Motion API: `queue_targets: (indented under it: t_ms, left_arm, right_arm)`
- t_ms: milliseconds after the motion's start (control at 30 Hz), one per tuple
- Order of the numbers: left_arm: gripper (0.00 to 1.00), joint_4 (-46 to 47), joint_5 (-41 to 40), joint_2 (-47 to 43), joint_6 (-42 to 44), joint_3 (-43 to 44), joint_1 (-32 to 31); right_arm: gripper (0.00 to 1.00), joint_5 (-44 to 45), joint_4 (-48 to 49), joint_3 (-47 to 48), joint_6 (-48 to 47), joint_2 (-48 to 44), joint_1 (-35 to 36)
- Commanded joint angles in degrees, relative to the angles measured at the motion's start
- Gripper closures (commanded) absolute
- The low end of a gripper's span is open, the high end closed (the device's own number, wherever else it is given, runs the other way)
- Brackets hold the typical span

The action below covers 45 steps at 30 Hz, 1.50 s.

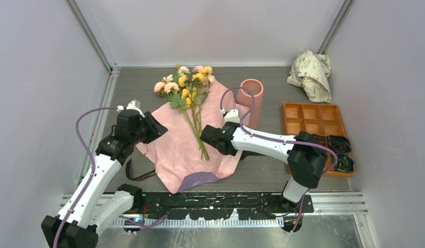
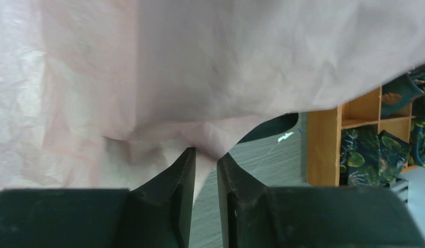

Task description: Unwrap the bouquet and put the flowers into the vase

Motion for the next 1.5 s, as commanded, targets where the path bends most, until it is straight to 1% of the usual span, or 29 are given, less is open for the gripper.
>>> queue_targets:
  t_ms: [0,167,233,300,500,567,700,800,933,1000,1133,1200,1267,1333,1400,1467]
  left_arm:
    - [0.59,4.7,2.6,1.2,2.4,-0.5,-3.0]
    - [0.59,5.7,3.3,2.6,3.9,-0.8,-7.6]
    - [0.59,6.8,3.7,3.7,4.0,-1.3,-10.0]
    - [0.59,8.3,3.3,4.9,3.9,-2.1,-13.0]
    - [0.61,11.7,-0.2,9.9,2.1,-5.4,-22.0]
    - [0.64,11.9,-1.3,11.7,1.8,-5.7,-25.4]
    - [0.66,11.9,-2.5,13.5,0.6,-5.7,-31.8]
    - [0.67,11.9,-4.3,14.8,-1.4,-5.9,-37.7]
    - [0.69,11.9,-5.7,18.5,-3.3,-5.2,-48.3]
    - [0.69,11.9,-5.9,20.7,-3.9,-4.2,-54.0]
    - [0.71,11.7,-4.8,26.3,-3.7,-0.9,-64.2]
    - [0.72,11.5,-4.4,28.9,-3.0,1.4,-67.9]
    - [0.74,11.2,-4.5,30.8,-2.3,3.6,-71.1]
    - [0.75,9.9,-6.6,31.5,-2.1,5.8,-73.6]
    - [0.76,7.2,-9.2,30.9,-1.8,7.7,-74.8]
    - [0.77,4.0,-12.0,28.3,-1.6,9.2,-75.5]
  right_arm:
    - [0.72,2.6,-7.6,-0.6,8.2,-2.8,0.7]
    - [0.69,4.4,-12.5,0.1,11.6,-8.5,4.1]
    - [0.69,5.9,-13.1,1.5,11.6,-11.6,5.7]
    - [0.69,6.7,-11.7,2.7,10.2,-14.9,7.2]
    - [0.71,4.9,-3.1,4.4,3.3,-25.2,7.4]
    - [0.71,4.7,-0.9,5.2,0.3,-26.5,7.4]
    - [0.71,5.2,0.0,9.1,-4.0,-24.6,7.4]
    - [0.71,2.8,2.4,11.8,-6.9,-22.6,7.4]
    - [0.70,-4.1,9.0,13.3,-10.5,-21.0,7.0]
    - [0.70,-7.0,10.3,14.9,-11.3,-19.6,6.1]
    - [0.70,-10.1,11.2,18.1,-12.2,-16.8,4.6]
    - [0.69,-12.0,11.4,19.5,-12.5,-15.4,3.3]
    - [0.69,-15.3,10.7,20.9,-12.5,-13.3,0.7]
    - [0.69,-19.2,10.7,21.1,-12.8,-11.2,-2.2]
    - [0.69,-23.1,11.5,20.6,-13.2,-9.3,-5.1]
    - [0.69,-25.3,11.7,20.9,-14.2,-6.9,-6.9]
